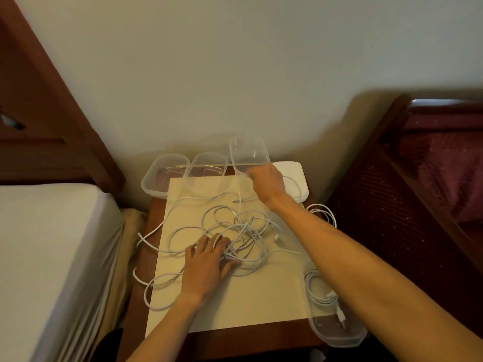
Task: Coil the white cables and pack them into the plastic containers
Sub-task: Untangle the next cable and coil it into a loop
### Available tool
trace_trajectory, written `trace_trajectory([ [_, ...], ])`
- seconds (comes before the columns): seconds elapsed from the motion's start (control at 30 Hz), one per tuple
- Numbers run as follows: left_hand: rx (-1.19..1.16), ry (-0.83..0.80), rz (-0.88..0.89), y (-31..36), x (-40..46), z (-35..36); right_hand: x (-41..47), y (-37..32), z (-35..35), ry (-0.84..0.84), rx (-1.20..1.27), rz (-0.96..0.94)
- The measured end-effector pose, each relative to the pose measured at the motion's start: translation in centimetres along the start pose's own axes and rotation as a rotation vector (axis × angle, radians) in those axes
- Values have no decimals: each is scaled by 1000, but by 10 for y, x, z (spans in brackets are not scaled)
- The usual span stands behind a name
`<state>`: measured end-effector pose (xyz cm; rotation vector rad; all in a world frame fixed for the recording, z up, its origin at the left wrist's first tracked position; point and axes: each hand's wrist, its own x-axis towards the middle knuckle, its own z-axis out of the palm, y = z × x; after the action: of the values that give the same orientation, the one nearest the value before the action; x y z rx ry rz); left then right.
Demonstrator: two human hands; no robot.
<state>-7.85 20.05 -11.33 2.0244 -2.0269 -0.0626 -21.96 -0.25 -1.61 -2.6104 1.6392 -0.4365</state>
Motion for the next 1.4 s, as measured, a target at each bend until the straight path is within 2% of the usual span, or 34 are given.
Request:
trace_trajectory([
  [0.1, 10, -67, 14, -5, 13, -6, -38, -1, -37, 200, 100, 5],
  [0.23, -32, -168, -13, -4, 22, -16, -135, -9, -84, 388, 228, -78],
  [0.4, -31, -289, -54, 5, 23, -32, -258, -32, -76, 293, 191, -206],
  [0.53, -59, -316, -77, 12, 8, -49, -311, -41, -40, 132, 144, -280],
  [0.63, -97, -281, -69, 15, -2, -63, -325, -41, -22, 73, 134, -263],
  [0.87, -213, -77, -53, 13, -23, -80, -336, -39, -7, -40, 78, -212],
  [1.07, -237, -45, -30, 23, -31, -81, -333, -32, -1, -116, 16, -170],
  [1.2, -238, -1, -53, 29, -30, -80, -330, -35, -19, -79, 126, -187],
  [1.33, -299, 153, -57, 36, -24, -83, -295, -31, -45, 66, 193, -82],
  [1.4, -364, 182, -96, 42, -18, -85, -264, -21, -53, 78, 248, -5],
])
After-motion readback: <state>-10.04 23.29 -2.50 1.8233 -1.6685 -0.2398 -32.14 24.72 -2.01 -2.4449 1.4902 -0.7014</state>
